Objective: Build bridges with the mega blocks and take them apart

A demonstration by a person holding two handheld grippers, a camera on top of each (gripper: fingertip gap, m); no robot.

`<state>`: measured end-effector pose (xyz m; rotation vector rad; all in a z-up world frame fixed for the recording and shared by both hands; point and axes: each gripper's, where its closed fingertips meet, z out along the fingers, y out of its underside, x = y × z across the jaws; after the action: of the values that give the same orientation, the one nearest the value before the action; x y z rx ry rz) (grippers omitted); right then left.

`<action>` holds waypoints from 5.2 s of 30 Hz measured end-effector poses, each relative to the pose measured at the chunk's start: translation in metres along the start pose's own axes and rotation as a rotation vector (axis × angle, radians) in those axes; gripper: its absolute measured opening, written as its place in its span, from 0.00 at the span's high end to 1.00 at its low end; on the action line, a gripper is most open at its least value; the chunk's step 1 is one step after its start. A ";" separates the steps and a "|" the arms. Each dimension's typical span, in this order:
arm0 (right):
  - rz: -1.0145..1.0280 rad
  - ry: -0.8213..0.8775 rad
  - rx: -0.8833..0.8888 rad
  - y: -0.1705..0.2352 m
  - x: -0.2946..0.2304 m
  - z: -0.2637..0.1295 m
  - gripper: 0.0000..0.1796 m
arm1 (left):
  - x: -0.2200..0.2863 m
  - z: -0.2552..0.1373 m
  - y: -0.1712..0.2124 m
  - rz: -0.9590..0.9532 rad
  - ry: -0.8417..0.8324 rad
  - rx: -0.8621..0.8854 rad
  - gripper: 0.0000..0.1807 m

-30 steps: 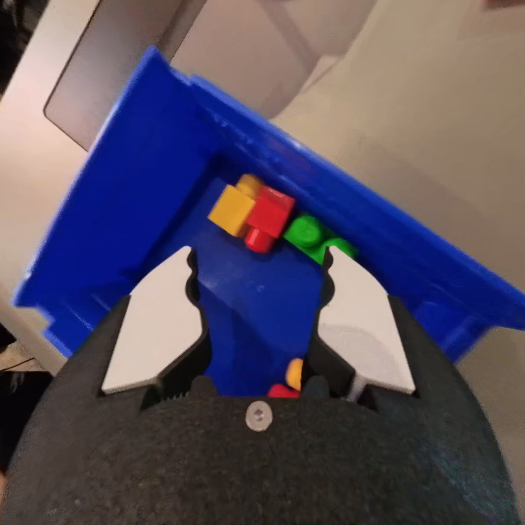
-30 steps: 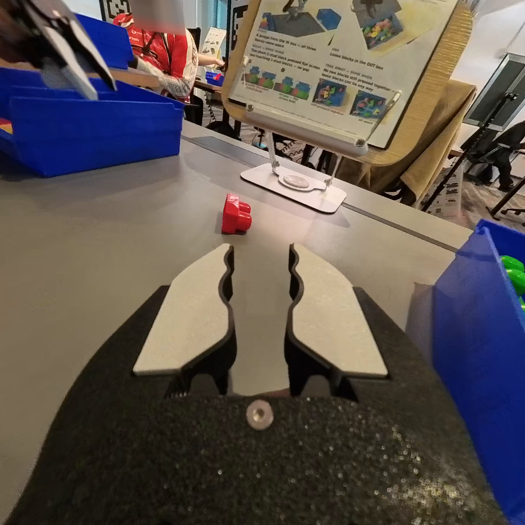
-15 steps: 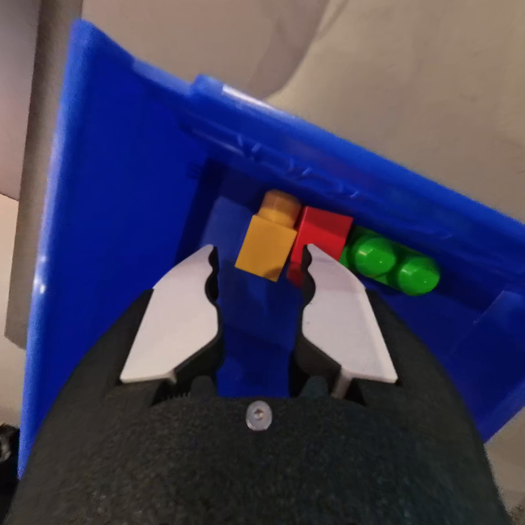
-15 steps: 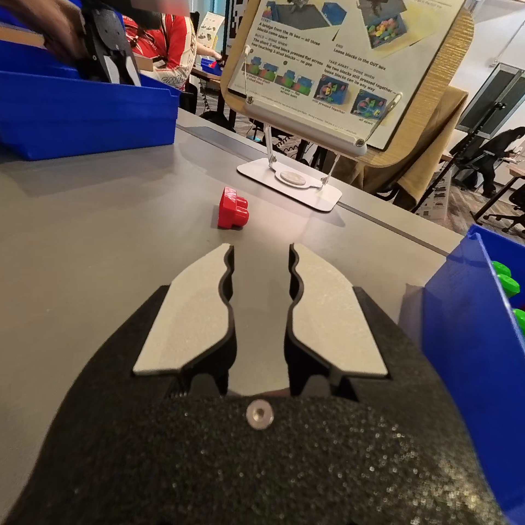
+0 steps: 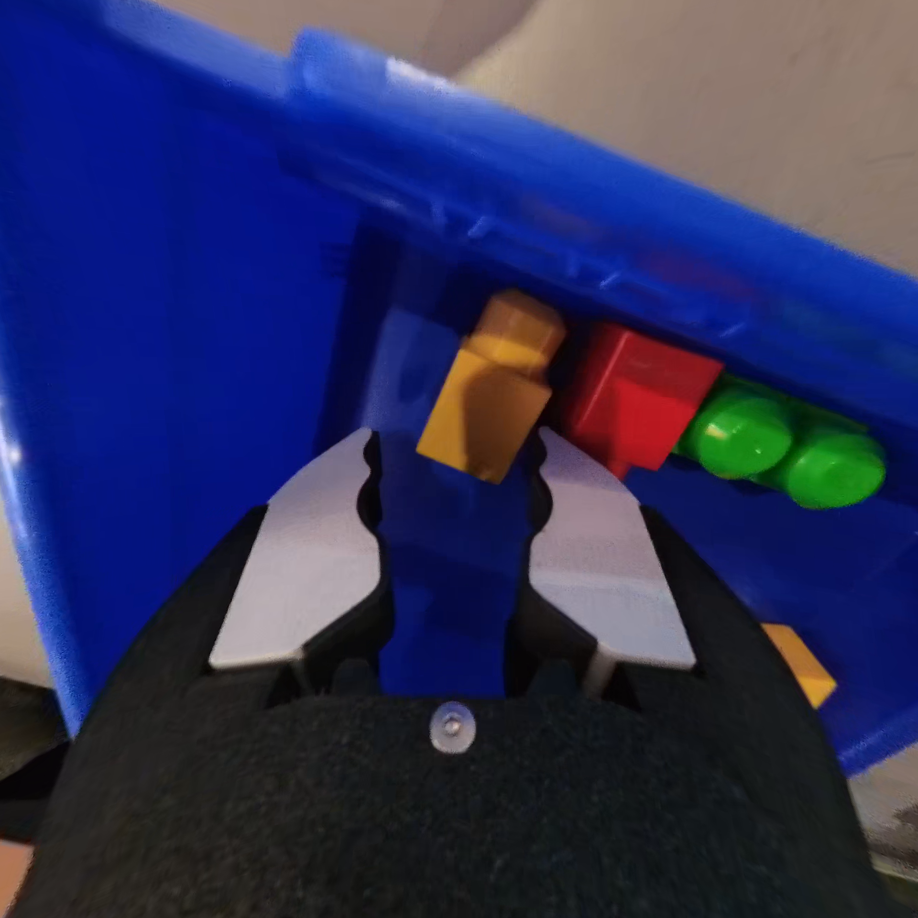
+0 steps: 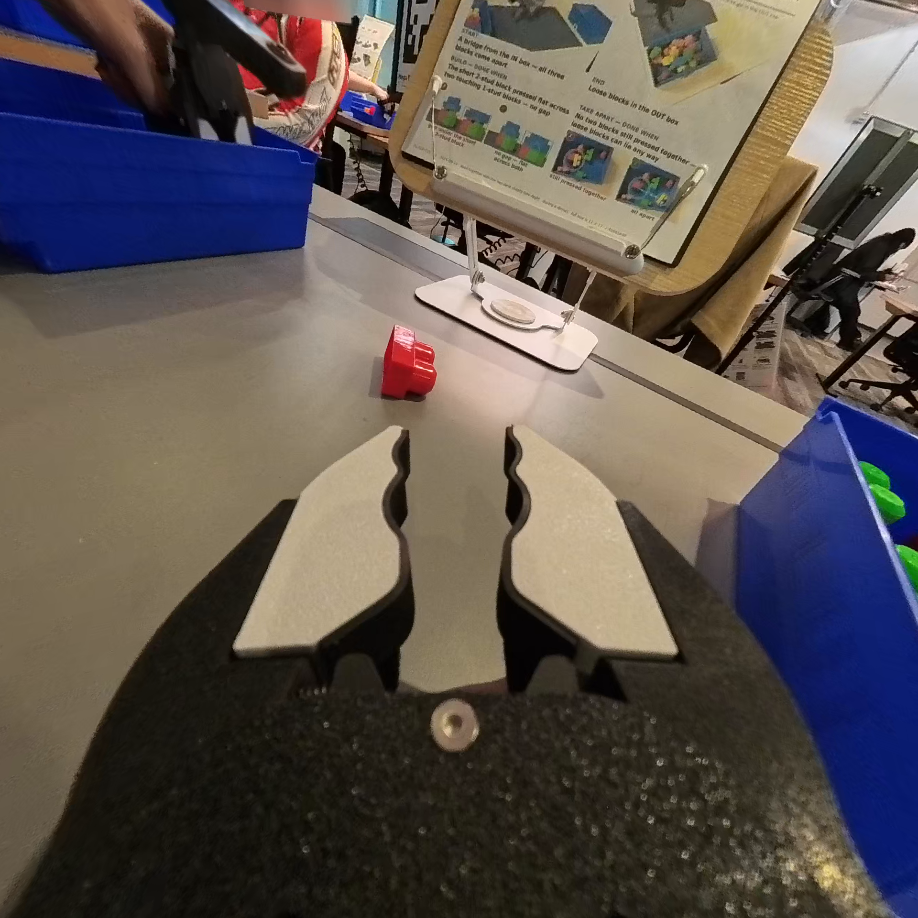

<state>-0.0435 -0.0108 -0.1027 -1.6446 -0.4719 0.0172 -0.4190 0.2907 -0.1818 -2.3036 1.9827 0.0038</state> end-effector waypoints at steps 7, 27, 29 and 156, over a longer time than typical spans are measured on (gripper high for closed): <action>0.011 -0.004 0.004 0.000 0.001 0.000 0.80 | 0.003 -0.009 -0.004 0.032 -0.051 0.085 0.78; 0.016 -0.082 0.121 -0.020 -0.013 -0.014 0.81 | 0.239 -0.058 -0.128 -0.331 -0.090 0.216 0.78; 0.006 -0.088 0.123 -0.021 -0.015 -0.015 0.82 | 0.219 -0.039 -0.138 -0.346 -0.163 0.137 0.78; 0.066 -0.172 0.124 -0.018 -0.021 -0.018 0.82 | 0.280 -0.057 -0.163 -0.624 -0.161 0.726 0.57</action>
<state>-0.0627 -0.0332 -0.0889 -1.5428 -0.5364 0.2338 -0.2195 0.0344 -0.1323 -2.1829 0.8913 -0.4720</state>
